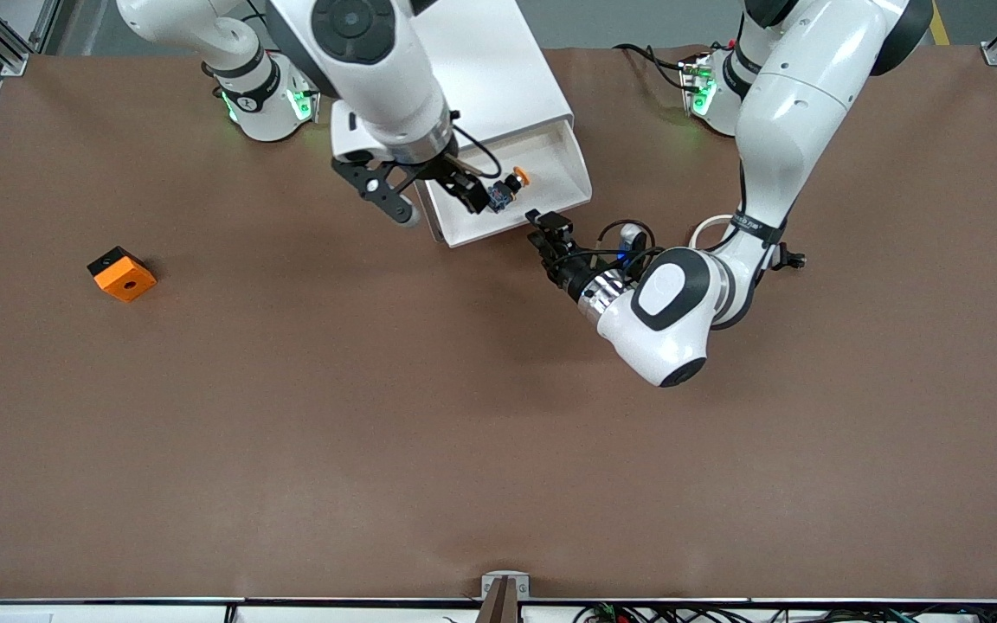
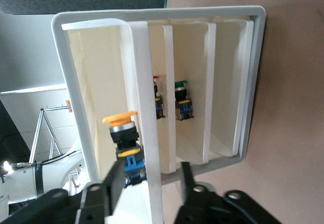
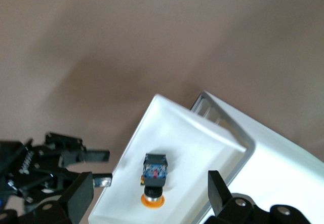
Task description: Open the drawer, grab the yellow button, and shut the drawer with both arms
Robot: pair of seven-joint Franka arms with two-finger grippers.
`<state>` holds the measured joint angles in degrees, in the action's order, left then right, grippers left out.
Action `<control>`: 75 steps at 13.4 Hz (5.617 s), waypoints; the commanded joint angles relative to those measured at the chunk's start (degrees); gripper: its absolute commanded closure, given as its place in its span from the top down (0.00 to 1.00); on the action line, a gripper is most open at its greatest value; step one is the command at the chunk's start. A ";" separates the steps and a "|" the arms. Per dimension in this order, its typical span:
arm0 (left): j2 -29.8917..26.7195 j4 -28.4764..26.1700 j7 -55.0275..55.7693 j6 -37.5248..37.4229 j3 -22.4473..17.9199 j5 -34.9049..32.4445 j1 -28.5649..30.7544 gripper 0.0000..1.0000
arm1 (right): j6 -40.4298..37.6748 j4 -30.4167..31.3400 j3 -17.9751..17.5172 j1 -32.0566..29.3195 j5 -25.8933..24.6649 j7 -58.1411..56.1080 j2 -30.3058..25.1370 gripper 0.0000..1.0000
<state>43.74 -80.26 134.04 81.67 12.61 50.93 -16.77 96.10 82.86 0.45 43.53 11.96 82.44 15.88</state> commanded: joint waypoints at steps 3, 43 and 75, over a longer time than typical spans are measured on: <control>0.12 7.73 -1.77 -0.46 0.13 -8.10 1.39 1.00 | 1.72 -1.21 0.60 3.84 -0.36 2.46 3.45 1.00; -20.96 -13.66 -82.11 32.03 16.47 -59.02 11.67 1.00 | -5.98 -4.09 0.69 3.59 -1.24 0.46 8.20 0.32; -19.13 -27.76 -63.38 33.74 39.07 -54.71 6.92 1.00 | 29.22 35.01 1.04 -52.05 -18.82 -80.34 0.80 0.33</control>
<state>24.28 -108.03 70.17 115.57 50.71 -4.88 -10.27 123.40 118.19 2.75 -7.39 -6.25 0.59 13.98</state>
